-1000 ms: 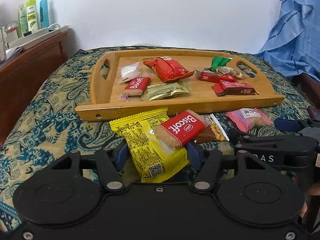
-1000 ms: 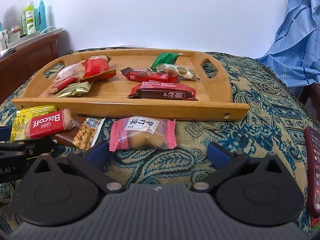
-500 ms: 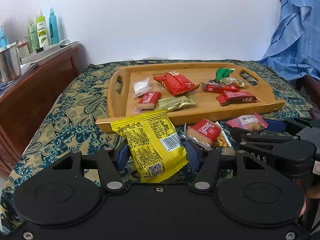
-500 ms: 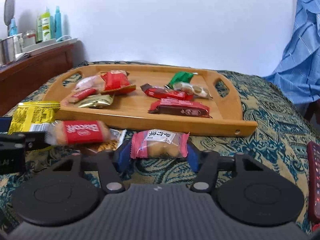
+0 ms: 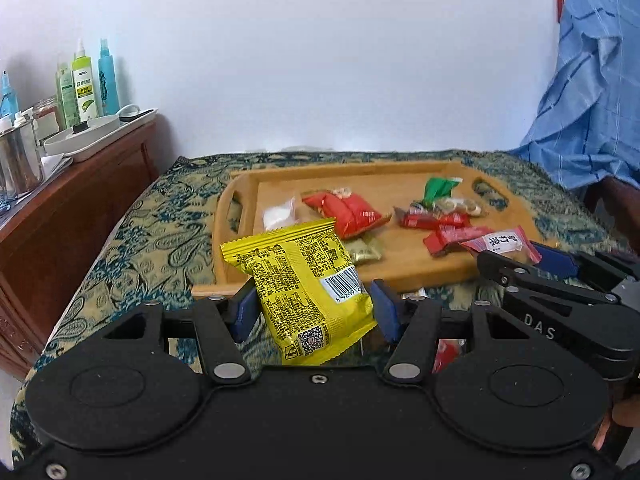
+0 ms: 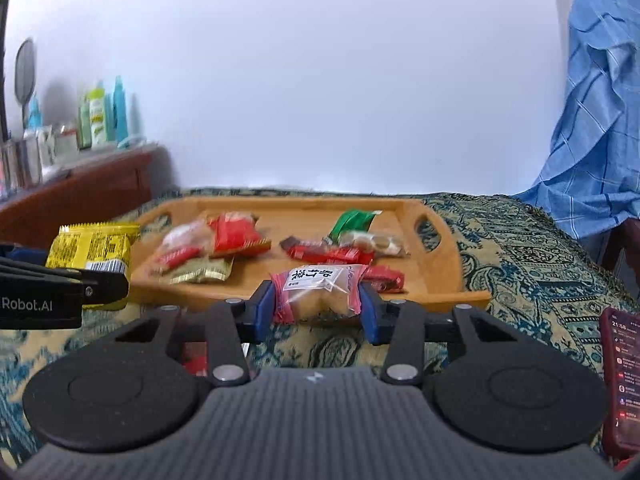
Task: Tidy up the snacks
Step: 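Carry the yellow packet and pink pastry bag over the tray with both tools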
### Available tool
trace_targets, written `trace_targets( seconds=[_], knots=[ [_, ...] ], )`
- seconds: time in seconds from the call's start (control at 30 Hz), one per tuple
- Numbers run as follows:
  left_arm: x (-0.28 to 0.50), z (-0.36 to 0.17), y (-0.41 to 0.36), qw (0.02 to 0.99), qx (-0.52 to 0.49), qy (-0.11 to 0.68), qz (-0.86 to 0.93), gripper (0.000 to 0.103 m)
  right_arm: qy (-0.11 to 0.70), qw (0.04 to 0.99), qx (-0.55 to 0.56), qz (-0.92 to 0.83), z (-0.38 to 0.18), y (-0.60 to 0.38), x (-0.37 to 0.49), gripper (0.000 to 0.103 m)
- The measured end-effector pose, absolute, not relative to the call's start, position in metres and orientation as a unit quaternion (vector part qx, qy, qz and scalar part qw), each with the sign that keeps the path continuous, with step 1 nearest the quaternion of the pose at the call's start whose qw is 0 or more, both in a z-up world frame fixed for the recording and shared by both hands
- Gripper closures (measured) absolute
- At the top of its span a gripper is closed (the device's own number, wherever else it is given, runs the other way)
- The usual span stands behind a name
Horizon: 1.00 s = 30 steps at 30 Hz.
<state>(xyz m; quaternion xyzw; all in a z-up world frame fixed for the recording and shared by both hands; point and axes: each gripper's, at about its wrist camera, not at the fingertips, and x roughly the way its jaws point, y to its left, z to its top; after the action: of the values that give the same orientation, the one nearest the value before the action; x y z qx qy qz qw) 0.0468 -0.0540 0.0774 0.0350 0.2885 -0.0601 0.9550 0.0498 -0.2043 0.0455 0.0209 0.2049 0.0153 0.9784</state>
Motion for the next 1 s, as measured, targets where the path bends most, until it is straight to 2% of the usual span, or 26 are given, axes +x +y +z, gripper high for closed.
trace_targets(
  seconds=[0.5, 0.77, 1.0],
  knots=[
    [0.121, 0.108, -0.052, 0.962, 0.001, 0.269, -0.051, 0.047, 0.159, 0.982, 0.097, -0.016, 0.075, -0.258, 0.114, 0.056],
    [0.183, 0.111, -0.045, 0.958, -0.031, 0.282, -0.049, 0.047, 0.177, 0.975, 0.132, -0.006, 0.075, -0.276, 0.162, 0.056],
    [0.239, 0.093, -0.041, 0.948, -0.054, 0.311, -0.048, 0.047, 0.219, 0.966, 0.138, -0.003, 0.060, -0.287, 0.209, 0.056]
  ],
)
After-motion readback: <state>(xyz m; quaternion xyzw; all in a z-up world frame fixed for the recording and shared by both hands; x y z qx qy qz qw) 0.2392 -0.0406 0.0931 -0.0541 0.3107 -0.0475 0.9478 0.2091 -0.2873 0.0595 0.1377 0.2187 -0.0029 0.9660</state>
